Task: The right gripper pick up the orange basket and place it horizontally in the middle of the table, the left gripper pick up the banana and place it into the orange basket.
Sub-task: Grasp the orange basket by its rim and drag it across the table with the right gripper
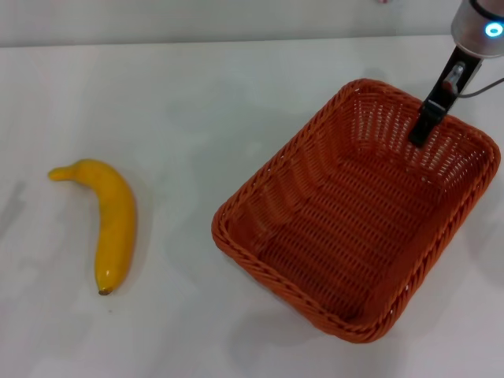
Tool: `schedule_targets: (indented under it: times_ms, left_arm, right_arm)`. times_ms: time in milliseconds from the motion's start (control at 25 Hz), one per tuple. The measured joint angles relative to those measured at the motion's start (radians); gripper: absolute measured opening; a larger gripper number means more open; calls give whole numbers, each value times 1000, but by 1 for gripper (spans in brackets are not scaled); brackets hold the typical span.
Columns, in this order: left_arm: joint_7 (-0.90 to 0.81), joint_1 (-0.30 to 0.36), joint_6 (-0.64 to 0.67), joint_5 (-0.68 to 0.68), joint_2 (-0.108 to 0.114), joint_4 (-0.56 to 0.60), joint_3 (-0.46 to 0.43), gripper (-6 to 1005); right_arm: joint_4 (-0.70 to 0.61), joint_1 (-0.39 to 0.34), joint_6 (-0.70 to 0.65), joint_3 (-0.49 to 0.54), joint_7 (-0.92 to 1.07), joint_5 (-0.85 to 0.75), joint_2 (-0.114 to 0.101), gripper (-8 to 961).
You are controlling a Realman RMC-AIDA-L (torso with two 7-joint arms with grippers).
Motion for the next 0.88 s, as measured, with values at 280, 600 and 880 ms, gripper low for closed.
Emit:
schedule_targets:
  times_ms: [280,600,880]
  left_arm:
    - [-1,-6,-2,13,-2,3,2,883]
    - [-2,-14,-9,22,-4,7,2,880]
    - [-1,-14,-10,22,-5,8,2,878]
  right_arm:
    - [86,11,-47,-2,-21,5,4,794]
    - [113,6,-81,-1,-43,5,4,778]
    - [112,7,-68,-3,-53,-6,3,696]
